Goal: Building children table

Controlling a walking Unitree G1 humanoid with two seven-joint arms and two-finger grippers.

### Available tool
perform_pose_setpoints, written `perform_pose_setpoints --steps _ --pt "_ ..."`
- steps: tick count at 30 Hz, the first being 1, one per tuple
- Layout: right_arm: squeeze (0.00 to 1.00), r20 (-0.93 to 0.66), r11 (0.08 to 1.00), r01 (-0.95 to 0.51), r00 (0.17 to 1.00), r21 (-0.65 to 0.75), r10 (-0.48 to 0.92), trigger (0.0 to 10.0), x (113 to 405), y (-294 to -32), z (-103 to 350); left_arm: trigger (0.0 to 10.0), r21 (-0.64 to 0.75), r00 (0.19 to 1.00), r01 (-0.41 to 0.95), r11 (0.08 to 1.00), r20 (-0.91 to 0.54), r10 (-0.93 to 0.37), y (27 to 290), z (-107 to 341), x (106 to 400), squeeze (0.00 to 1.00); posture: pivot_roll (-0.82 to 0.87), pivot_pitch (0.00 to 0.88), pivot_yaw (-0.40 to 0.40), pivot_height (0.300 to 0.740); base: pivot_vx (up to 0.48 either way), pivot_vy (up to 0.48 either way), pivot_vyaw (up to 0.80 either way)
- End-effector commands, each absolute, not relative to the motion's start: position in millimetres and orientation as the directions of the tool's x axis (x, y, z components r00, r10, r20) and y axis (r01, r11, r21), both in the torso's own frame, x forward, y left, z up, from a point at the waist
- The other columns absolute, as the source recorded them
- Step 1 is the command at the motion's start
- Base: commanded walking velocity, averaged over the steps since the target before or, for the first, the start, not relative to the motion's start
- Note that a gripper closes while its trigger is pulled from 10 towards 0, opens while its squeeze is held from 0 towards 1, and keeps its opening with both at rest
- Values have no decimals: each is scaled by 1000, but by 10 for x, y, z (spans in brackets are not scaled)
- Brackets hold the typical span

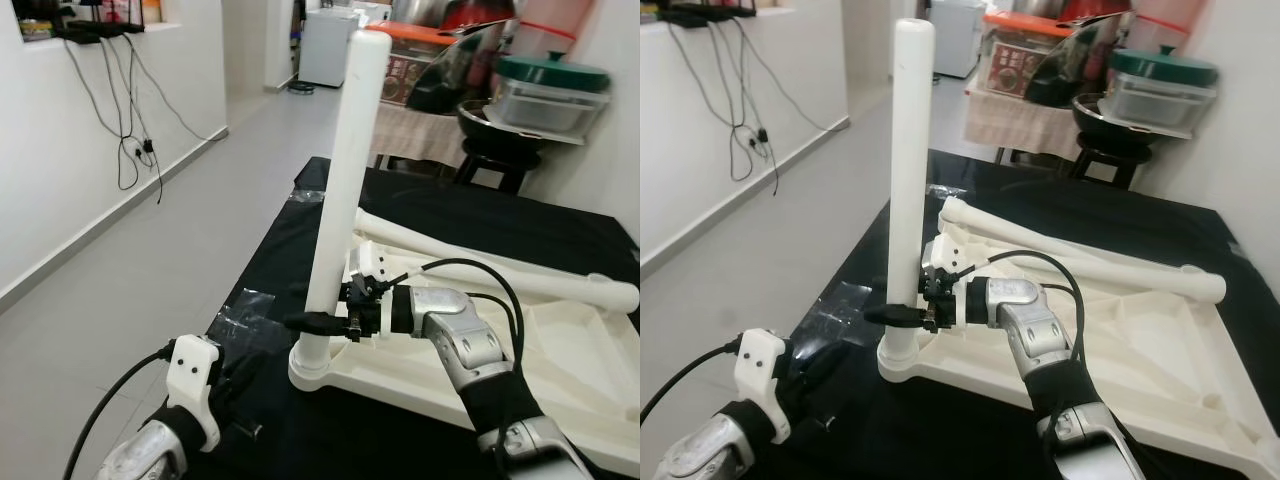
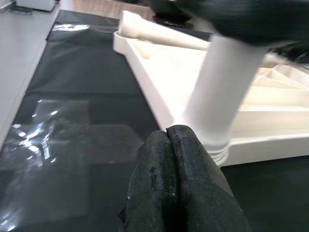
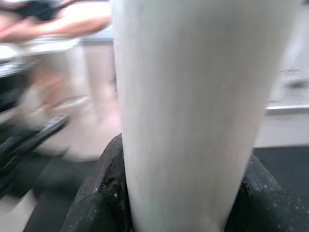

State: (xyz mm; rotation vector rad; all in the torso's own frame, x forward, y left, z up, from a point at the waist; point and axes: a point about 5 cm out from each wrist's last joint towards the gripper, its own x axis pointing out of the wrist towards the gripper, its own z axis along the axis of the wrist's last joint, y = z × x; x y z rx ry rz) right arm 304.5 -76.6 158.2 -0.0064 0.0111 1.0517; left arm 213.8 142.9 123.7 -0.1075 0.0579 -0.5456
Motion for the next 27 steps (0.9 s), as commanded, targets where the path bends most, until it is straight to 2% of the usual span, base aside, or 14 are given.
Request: perform_pose_setpoints --steps 1,2,3,6,9,14,15,16,17,18,19,21,24,27 --pt "0 -145 662 -748 651 41 745 0 2999 -751 1316 10000 -126 849 522 844 -27 -528 1423 1248 2121 0 93 0 -116 740 0 0 0" --pt "0 -190 728 -682 707 67 681 0 2838 -661 1171 10000 -126 849 521 844 -26 -528 1433 1255 2118 0 85 0 -108 740 0 0 0" --pt "0 -218 757 -649 730 78 648 0 2726 -607 1095 10000 -126 849 521 844 -26 -528 1439 1260 2117 0 85 0 -108 740 0 0 0" --pt "0 -201 758 -652 740 19 642 0 2737 -598 1143 10000 -125 849 522 844 -28 -528 1449 1260 2122 0 74 0 -90 740 0 0 0" --pt "0 -194 784 -621 771 -15 607 0 2881 -733 1200 10000 -128 843 529 839 -29 -537 1442 1260 2134 0 82 0 -103 740 0 0 0" --pt "0 -215 807 -590 790 -15 574 0 2905 -797 1180 10000 -128 844 528 840 -28 -535 1435 1261 2134 0 81 0 -102 740 0 0 0" --pt "0 -216 816 -578 800 -23 560 3333 2904 -804 1195 10000 -126 847 524 842 -27 -531 1435 1262 2134 0 81 0 -102 740 0 0 0" --pt "59 -218 804 -595 787 -20 577 10000 2898 -794 1207 10000 -126 848 522 843 -26 -529 1434 1264 2137 0 81 0 -105 740 0 0 0" --pt "59 -218 804 -595 787 -20 577 10000 2898 -794 1207 10000 -126 848 522 843 -26 -529 1434 1264 2137 0 81 0 -105 740 0 0 0" --pt "1000 -214 781 -625 764 -12 608 10000 2889 -773 1233 10000 -127 848 522 843 -25 -529 1434 1265 2139 0 81 0 -105 740 0 0 0" --pt "1000 -190 743 -669 730 -1 657 10000 2903 -752 1286 10000 -128 848 523 843 -25 -530 1430 1263 2143 0 84 0 -105 740 0 0 0" --pt "1000 -190 743 -669 730 -1 657 10000 2903 -752 1286 10000 -128 848 523 843 -25 -530 1430 1263 2143 0 84 0 -105 740 0 0 0" --pt "1000 -112 614 -789 613 -33 782 10000 2973 -713 1470 10000 -130 846 525 841 -25 -532 1424 1258 2152 0 86 0 -104 740 0 0 0" --pt "1000 -94 569 -821 571 -55 815 10000 2999 -707 1523 10000 -131 846 526 841 -25 -533 1423 1257 2154 0 86 0 -104 740 0 0 0"
